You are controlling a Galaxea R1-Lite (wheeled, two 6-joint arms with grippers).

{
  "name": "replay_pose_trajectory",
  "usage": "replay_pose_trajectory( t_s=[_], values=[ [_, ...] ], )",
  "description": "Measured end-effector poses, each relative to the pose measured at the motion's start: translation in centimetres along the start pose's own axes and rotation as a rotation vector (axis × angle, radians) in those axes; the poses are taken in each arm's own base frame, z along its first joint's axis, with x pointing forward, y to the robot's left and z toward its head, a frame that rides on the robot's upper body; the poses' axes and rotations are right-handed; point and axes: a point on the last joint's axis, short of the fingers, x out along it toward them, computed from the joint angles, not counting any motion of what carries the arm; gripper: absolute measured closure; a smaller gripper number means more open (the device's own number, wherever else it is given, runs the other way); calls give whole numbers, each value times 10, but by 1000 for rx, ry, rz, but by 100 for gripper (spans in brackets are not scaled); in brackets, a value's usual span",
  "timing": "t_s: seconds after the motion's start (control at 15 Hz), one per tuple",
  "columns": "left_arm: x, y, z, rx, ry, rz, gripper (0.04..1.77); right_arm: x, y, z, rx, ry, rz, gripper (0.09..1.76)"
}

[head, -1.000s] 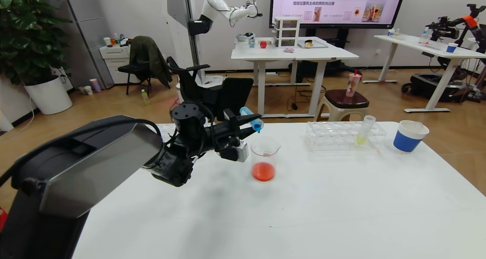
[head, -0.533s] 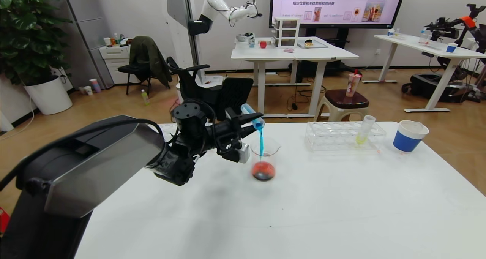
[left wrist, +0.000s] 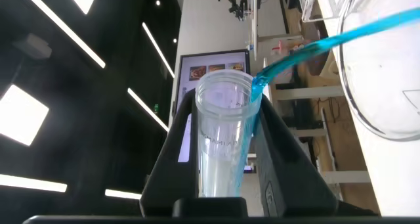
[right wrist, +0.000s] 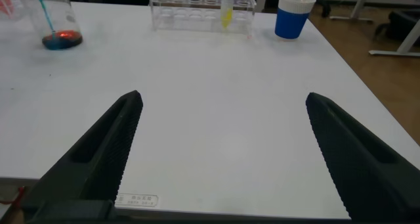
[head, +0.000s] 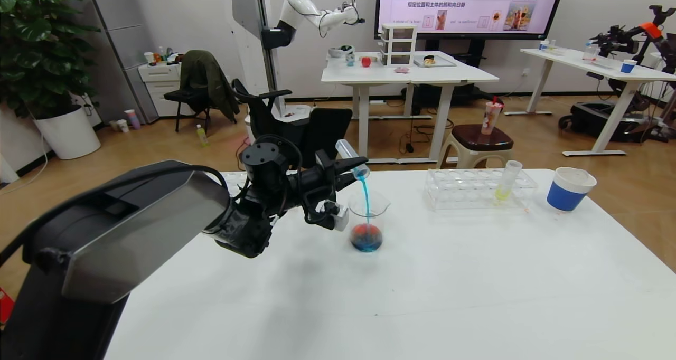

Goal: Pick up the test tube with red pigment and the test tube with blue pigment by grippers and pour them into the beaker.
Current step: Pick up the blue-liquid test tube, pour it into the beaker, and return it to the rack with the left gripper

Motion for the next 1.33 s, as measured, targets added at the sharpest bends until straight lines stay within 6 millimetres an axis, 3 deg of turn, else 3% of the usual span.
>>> replay_pose_trajectory(
  t_s=[0.4, 0.73, 1.0, 1.33],
  values=[
    [2, 2, 0, 103, -2, 8, 130, 0, 0, 0, 0, 0, 0, 11],
    [2, 2, -1, 68, 5, 8, 130, 0, 0, 0, 0, 0, 0, 11],
    [3, 25, 1, -132, 69, 91, 130, 0, 0, 0, 0, 0, 0, 11],
    [-1, 71, 12, -540, 422, 371, 130, 0, 0, 0, 0, 0, -1, 11]
  ],
)
